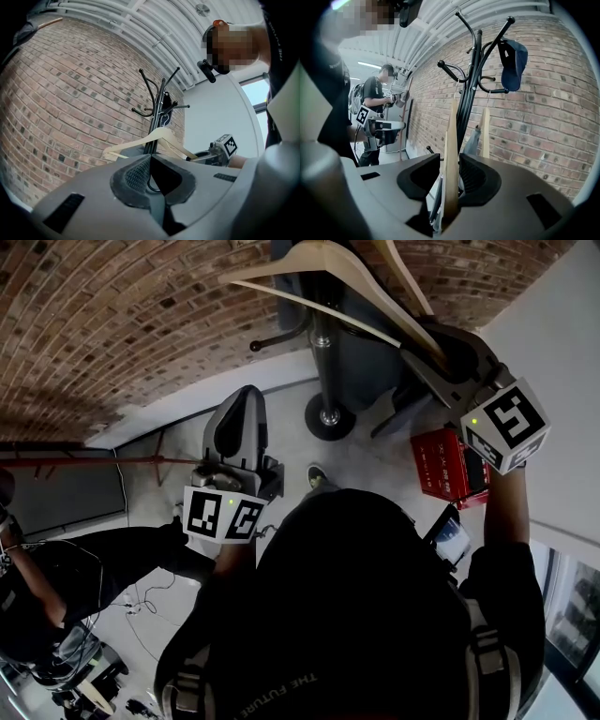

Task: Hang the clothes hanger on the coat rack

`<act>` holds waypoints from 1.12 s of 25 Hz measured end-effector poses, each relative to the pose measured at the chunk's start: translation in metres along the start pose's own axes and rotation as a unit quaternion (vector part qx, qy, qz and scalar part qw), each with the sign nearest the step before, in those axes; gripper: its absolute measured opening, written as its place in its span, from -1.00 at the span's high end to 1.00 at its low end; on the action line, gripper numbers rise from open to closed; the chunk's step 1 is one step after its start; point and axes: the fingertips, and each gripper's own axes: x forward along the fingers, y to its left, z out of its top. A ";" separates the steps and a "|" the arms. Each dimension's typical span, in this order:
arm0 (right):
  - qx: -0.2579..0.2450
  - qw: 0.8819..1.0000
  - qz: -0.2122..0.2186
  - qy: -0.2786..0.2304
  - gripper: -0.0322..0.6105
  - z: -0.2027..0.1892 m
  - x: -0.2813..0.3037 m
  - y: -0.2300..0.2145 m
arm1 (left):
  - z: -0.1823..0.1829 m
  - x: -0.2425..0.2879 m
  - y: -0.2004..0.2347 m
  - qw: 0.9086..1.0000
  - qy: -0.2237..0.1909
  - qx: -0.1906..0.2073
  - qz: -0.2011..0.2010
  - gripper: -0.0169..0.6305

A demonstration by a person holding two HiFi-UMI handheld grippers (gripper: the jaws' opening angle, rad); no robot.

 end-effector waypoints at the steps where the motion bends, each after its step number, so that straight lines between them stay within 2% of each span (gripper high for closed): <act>1: -0.001 1.000 0.000 -0.003 0.52 0.000 -0.001 0.001 | 0.000 -0.001 -0.001 1.000 -0.001 0.001 0.001 0.89; 12: -0.011 0.999 -0.007 -0.035 0.46 0.008 -0.022 0.010 | 0.004 -0.013 -0.022 1.000 -0.006 0.010 0.004 0.89; 18: -0.037 0.997 -0.035 -0.058 0.46 0.015 -0.044 0.011 | 0.001 -0.016 -0.034 1.000 -0.004 0.012 0.004 0.89; 22: -0.034 0.995 -0.053 -0.083 0.47 0.021 -0.067 0.012 | 0.001 -0.020 -0.047 1.000 -0.001 0.011 0.002 0.89; 28: -0.009 0.990 -0.084 -0.112 0.77 0.019 -0.097 0.014 | -0.006 -0.032 -0.066 1.000 0.009 0.009 0.004 0.89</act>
